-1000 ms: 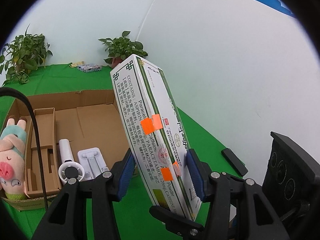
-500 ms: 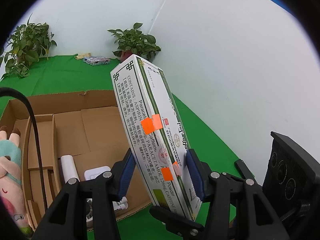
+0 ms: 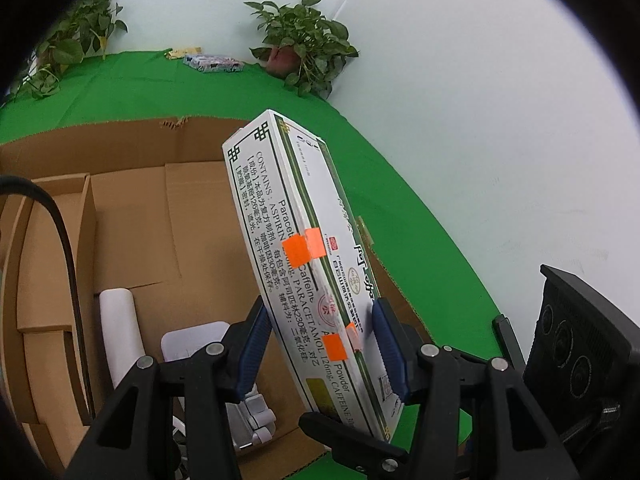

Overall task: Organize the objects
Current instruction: 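Lift the medicine box and carry it over the large box, then lower the medicine box into the box beside the phone stand and release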

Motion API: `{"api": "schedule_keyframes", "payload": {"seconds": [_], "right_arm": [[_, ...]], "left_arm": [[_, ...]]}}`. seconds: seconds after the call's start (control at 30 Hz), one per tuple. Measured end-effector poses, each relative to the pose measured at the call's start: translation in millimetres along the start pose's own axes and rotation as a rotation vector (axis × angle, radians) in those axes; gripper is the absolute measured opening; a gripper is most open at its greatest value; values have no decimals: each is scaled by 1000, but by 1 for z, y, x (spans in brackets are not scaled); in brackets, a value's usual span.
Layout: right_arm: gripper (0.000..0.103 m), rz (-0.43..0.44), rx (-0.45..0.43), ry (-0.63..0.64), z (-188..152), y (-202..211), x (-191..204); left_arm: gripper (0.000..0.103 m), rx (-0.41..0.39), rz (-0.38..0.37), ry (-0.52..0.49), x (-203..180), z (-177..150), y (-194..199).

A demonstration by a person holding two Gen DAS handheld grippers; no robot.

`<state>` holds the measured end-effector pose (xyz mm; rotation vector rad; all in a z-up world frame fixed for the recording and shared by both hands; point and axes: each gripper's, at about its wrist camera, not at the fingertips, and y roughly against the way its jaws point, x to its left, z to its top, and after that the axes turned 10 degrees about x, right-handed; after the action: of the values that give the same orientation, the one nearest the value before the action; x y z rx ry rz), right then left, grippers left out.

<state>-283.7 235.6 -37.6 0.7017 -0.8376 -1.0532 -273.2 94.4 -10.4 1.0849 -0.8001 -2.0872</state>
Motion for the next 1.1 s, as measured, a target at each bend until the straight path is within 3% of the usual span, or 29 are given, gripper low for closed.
{"api": "schedule_keyframes", "payload": {"seconds": [0.23, 0.7, 0.8, 1.1], "right_arm": [[59, 27, 79, -49, -11, -19, -11], [59, 6, 252, -133, 17, -63, -40], [59, 2, 287, -145, 20, -72, -45], [59, -29, 312, -160, 22, -82, -42]], "left_arm": [[50, 87, 1, 59, 12, 4, -25], [51, 252, -67, 226, 50, 13, -71], [60, 268, -43, 256, 57, 11, -78], [60, 269, -23, 287, 65, 8, -61]]}}
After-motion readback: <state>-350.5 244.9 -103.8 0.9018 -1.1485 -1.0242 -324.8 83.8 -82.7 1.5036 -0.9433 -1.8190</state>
